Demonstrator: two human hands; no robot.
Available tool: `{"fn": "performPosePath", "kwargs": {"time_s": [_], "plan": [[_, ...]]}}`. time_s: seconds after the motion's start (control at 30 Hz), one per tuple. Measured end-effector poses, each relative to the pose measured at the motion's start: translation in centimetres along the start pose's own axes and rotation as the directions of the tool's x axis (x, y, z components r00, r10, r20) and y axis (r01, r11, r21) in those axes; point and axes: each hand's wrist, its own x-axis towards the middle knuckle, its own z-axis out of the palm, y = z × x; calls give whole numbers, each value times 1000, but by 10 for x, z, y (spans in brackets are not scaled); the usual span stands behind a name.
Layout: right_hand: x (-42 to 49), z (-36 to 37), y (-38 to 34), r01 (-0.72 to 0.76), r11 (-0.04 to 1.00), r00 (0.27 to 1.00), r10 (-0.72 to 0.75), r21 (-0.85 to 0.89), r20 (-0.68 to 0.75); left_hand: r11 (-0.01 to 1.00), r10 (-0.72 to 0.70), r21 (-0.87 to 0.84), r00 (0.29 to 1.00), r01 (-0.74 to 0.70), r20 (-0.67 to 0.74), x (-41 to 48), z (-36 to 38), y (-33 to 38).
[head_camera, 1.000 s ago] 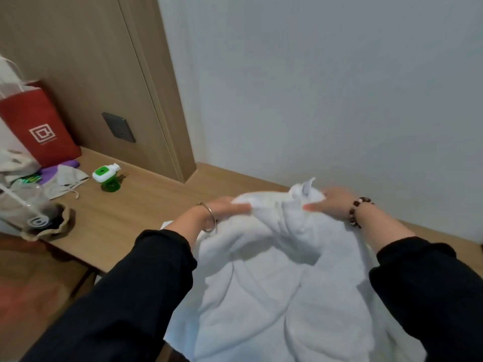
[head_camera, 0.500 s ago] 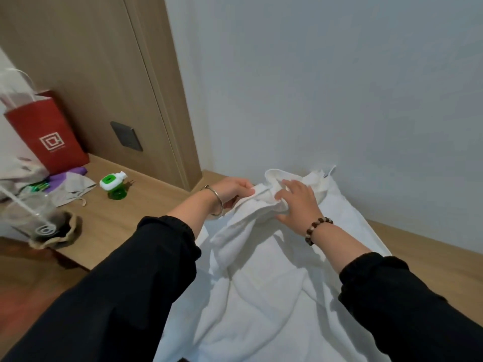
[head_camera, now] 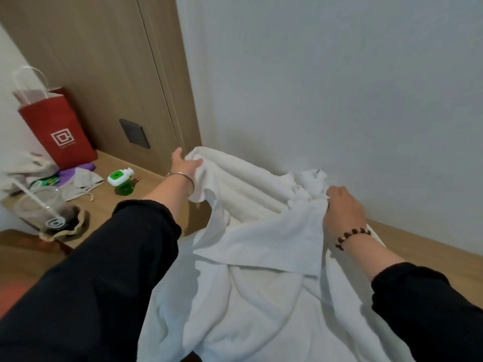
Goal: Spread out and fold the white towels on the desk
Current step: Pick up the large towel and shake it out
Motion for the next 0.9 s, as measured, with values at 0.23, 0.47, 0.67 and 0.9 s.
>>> {"fn": "performPosePath", "kwargs": {"time_s": [0.23,0.47,0.67,0.9], "plan": [[-5,30,-5,-224,974,871,184,36,456,571,-109,676,772,-467,626,-40,45,-74],[-64,61,23,-130,978,687,208,-164,697,49,-295,744,703,-666,648,-84,61,-169],[-93,65,36,31,972,806,114,-234,581,-117,-81,695,704,-709,705,-84,51,-190],[-69,36,55,129,928,867,66,-350,495,124,190,723,731,-680,655,-62,30,-162]]}}
